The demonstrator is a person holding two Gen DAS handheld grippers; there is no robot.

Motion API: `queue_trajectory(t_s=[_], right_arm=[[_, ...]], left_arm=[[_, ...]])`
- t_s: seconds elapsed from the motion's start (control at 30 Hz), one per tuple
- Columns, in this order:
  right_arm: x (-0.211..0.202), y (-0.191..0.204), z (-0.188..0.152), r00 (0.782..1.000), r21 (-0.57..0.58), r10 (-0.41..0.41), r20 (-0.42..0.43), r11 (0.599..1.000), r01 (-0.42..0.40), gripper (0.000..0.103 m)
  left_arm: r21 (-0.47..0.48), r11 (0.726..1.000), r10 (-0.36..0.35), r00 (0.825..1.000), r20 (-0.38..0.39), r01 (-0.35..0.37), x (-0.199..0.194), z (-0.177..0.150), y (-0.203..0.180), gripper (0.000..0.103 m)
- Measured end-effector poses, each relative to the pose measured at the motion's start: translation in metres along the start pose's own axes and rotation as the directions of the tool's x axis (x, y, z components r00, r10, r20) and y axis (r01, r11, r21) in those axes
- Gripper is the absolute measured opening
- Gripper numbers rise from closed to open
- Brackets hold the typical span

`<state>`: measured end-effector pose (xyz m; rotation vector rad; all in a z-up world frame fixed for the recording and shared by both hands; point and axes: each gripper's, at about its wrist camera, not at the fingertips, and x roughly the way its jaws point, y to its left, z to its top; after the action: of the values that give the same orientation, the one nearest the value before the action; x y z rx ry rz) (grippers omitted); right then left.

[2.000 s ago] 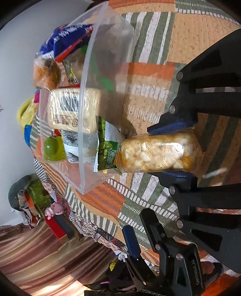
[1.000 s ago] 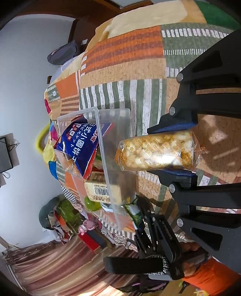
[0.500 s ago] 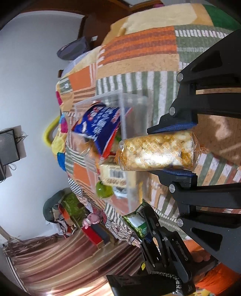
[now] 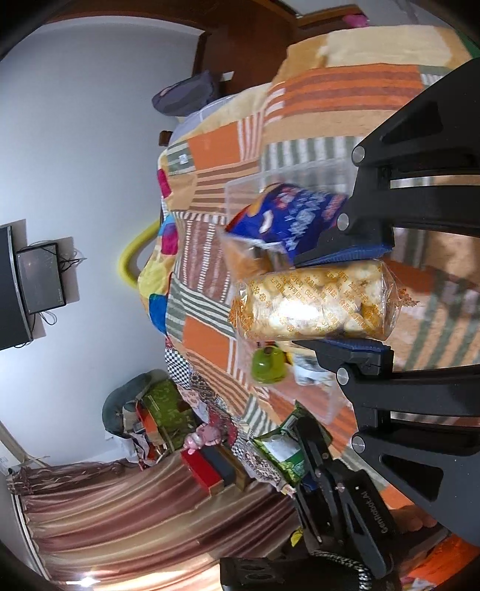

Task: Organize snacks
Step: 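Grasp the green-label snack bag with the left gripper while the right carries the snack bar, then lower the green bag and snack bar into the clear box and release both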

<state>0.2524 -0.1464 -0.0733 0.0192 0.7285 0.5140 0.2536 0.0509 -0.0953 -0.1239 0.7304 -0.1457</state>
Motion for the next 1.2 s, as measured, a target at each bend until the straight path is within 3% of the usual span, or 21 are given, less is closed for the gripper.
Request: queue_trajectory(t_s=[0.3, 0.63, 0.73, 0.77, 0.8, 0.87, 1.07, 1.2], right_arm=[[0.047, 0.001, 0.009, 0.998, -0.014, -0.034, -0.050, 0.999, 0.034, 0.031], [0.063, 0.011, -0.004, 0.994, -0.057, -0.038, -0.103, 0.998, 0.032, 0.031], [0.061, 0.009, -0.004, 0.993, -0.048, -0.038, -0.109, 0.998, 0.033, 0.031], [0.059, 0.010, -0.003, 0.993, -0.047, -0.036, -0.115, 0.998, 0.031, 0.032], [0.057, 0.010, -0.003, 0.993, -0.047, -0.033, -0.117, 0.998, 0.028, 0.036], [0.049, 0.011, -0.004, 0.993, -0.051, -0.033, -0.110, 0.998, 0.027, 0.041], [0.008, 0.011, 0.001, 0.999, -0.048, -0.031, -0.035, 0.998, 0.029, 0.044], [-0.027, 0.012, 0.010, 0.999, -0.028, -0.029, 0.035, 0.999, 0.030, 0.044]], left_arm=[[-0.043, 0.999, -0.009, 0.998, -0.063, 0.006, 0.043, 0.007, 0.016, 0.025], [-0.044, 0.999, 0.021, 0.993, -0.115, -0.027, 0.070, -0.001, 0.017, 0.026], [-0.045, 0.999, 0.022, 0.989, -0.144, -0.029, 0.071, -0.003, 0.017, 0.036], [-0.050, 0.998, 0.017, 0.989, -0.149, -0.025, 0.070, -0.004, 0.017, 0.045], [-0.058, 0.998, 0.015, 0.989, -0.148, -0.023, 0.068, -0.005, 0.018, 0.054], [-0.069, 0.997, 0.012, 0.992, -0.126, -0.021, 0.060, -0.005, 0.018, 0.058], [-0.049, 0.999, 0.015, 0.998, -0.065, -0.018, 0.024, 0.001, 0.010, 0.058], [-0.024, 0.999, 0.032, 0.999, 0.040, -0.031, -0.024, 0.009, -0.003, 0.058]])
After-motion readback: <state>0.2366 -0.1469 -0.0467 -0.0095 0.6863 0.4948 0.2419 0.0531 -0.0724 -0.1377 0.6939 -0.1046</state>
